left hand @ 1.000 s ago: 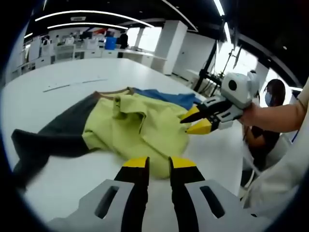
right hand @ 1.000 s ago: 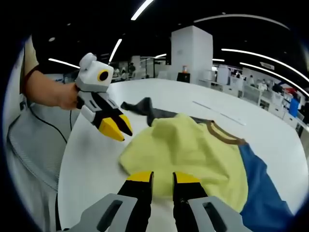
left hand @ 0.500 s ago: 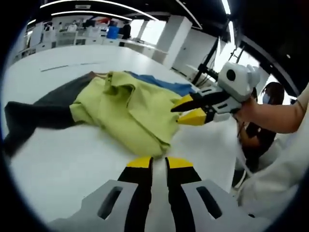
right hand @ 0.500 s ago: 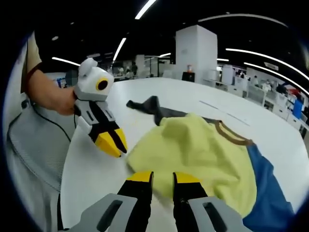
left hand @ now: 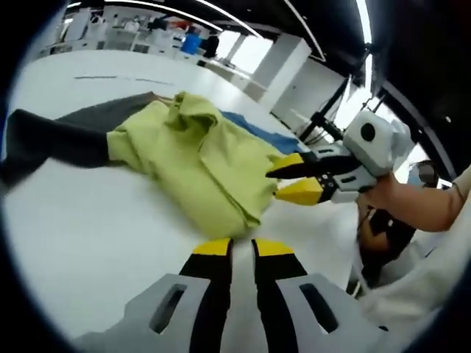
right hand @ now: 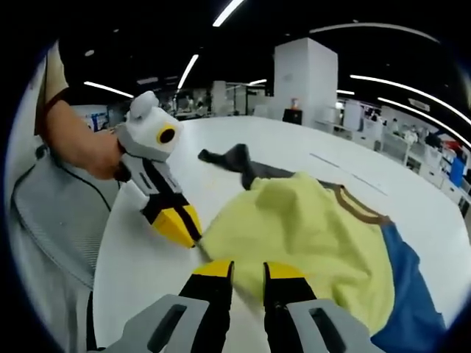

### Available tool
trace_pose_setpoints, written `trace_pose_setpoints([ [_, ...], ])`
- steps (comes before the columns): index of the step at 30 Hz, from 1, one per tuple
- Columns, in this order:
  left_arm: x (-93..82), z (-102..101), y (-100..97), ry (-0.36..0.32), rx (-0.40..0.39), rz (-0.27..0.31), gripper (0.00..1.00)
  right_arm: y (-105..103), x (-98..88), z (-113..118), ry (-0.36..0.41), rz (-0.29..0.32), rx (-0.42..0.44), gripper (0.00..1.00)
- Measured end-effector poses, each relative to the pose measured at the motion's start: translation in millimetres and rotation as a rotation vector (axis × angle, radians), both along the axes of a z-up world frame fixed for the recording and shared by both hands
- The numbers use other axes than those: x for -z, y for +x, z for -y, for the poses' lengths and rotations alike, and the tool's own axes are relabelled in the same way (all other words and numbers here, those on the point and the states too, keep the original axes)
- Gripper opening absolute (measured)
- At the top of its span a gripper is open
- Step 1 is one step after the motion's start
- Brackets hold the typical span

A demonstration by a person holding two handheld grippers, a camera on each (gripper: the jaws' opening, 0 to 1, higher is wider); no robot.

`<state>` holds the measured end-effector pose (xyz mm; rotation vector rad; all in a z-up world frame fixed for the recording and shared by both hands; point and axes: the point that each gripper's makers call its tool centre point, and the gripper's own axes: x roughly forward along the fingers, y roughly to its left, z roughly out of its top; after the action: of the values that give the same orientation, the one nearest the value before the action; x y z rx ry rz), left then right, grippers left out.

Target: Fold the garment on the visible template until the final outline fits inside the template.

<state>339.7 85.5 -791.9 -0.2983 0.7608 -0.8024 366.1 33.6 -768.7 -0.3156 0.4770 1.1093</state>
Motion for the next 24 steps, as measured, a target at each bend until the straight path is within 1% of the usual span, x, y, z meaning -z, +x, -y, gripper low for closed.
trace_pose_setpoints([
  [2,-1.8,-1,2.6,-0.017,-0.021,0.003,0.08,-2,1.8,-1,-0.007,0.001,-0.007,0.12],
  [8,-6.4,-9,10.0,-0.035,-0.075,0.021,0.1,-6,6.7,-5,-0.017,-0.005,-0.025,0.12],
  [10,-6.1,-8,9.3,-0.058,-0.092,-0.004,0.1,-7,7.4,-6,-0.017,-0.005,-0.027,0.12],
  [11,-7.6,-6,7.7,-0.088,-0.107,-0.025,0.1,-8,7.6,-7,-0.018,-0.005,-0.03,0.12],
  [12,-7.3,-4,5.9,-0.096,-0.107,-0.033,0.1,-8,7.7,-8,-0.018,-0.005,-0.032,0.12],
  [16,1.1,1,-4.4,-0.086,-0.104,-0.077,0.09,-8,7.3,-8,-0.018,-0.003,-0.032,0.12],
  [19,3.9,2,-6.4,-0.087,-0.11,-0.086,0.08,-7,6.9,-7,-0.017,-0.003,-0.029,0.12],
  [24,1.6,2,0.6,-0.115,-0.15,-0.081,0.1,-7,7.7,-7,-0.022,-0.003,-0.029,0.12],
])
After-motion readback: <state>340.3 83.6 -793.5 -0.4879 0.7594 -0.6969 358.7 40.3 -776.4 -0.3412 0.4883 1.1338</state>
